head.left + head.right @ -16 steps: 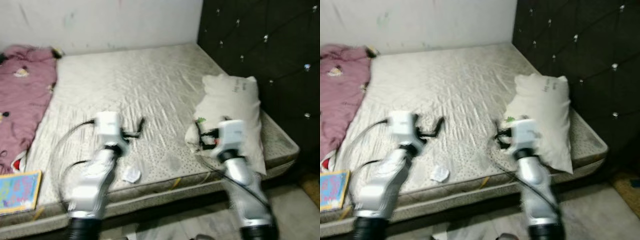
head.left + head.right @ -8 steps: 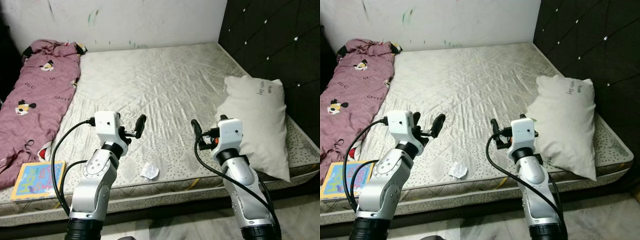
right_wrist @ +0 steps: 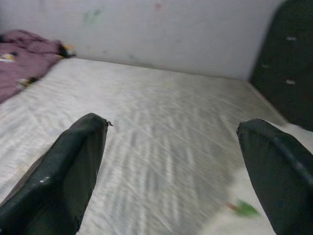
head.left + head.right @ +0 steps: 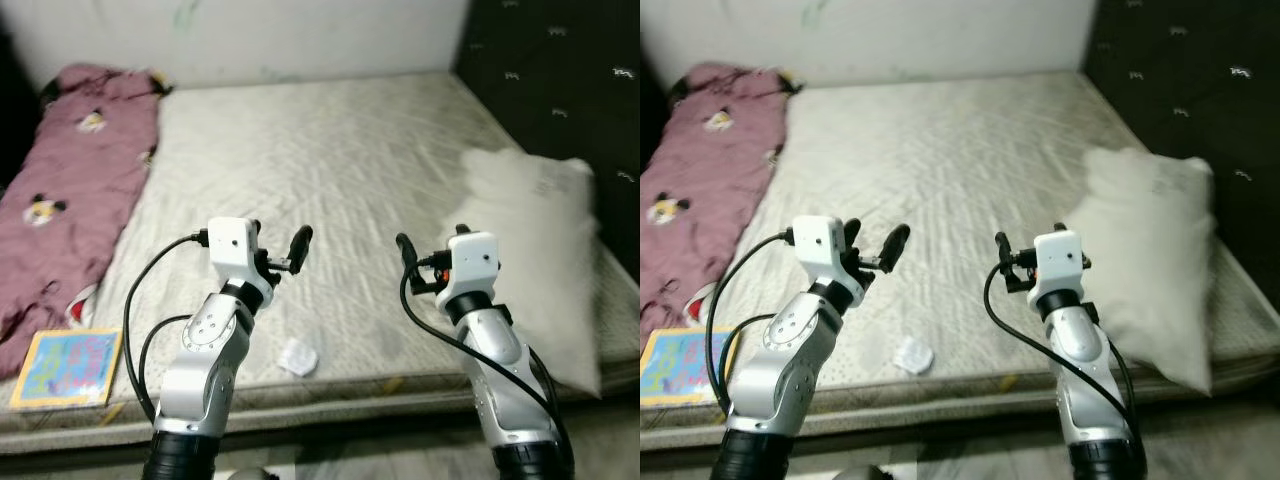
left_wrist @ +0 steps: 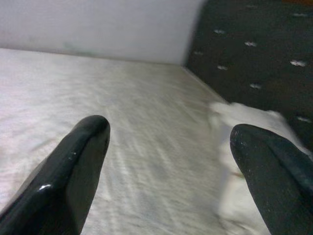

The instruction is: Clean up the room

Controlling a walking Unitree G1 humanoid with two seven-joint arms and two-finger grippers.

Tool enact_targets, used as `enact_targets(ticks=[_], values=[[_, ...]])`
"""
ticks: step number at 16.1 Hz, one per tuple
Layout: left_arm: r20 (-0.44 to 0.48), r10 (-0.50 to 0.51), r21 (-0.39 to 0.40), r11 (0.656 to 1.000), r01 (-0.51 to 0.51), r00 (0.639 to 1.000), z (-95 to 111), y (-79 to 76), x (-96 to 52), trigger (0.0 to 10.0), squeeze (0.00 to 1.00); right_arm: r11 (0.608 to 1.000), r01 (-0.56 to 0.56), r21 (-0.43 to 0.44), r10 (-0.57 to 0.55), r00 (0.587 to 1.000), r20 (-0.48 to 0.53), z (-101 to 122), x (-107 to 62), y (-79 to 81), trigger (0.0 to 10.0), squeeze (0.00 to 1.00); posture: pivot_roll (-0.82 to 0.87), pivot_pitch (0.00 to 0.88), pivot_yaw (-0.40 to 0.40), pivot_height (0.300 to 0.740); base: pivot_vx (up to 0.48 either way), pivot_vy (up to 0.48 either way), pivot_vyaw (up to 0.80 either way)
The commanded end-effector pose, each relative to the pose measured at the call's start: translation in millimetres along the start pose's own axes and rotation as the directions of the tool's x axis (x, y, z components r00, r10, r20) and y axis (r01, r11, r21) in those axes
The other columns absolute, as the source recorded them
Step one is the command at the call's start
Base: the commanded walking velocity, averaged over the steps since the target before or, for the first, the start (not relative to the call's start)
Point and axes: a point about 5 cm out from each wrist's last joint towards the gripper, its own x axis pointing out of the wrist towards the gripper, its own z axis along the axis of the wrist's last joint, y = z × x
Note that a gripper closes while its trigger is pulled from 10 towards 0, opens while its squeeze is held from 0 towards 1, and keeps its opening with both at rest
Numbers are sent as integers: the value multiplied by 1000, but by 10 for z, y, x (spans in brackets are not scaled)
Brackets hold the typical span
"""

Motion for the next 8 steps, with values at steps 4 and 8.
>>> enact_targets(ticks=[4, 8], values=[[-16, 56, -2, 998, -56, 998, -19, 78, -2, 10000, 0, 999, -21, 25, 21, 1000, 0, -21, 4, 31, 10000, 0, -22, 0, 30, 740, 0, 0, 0], [-15, 4, 2, 1000, -4, 1000, -2, -5, 24, 10000, 0, 999, -33, -13, 33, 999, 5, -27, 8, 44, 10000, 0, -26, 0, 34, 740, 0, 0, 600]])
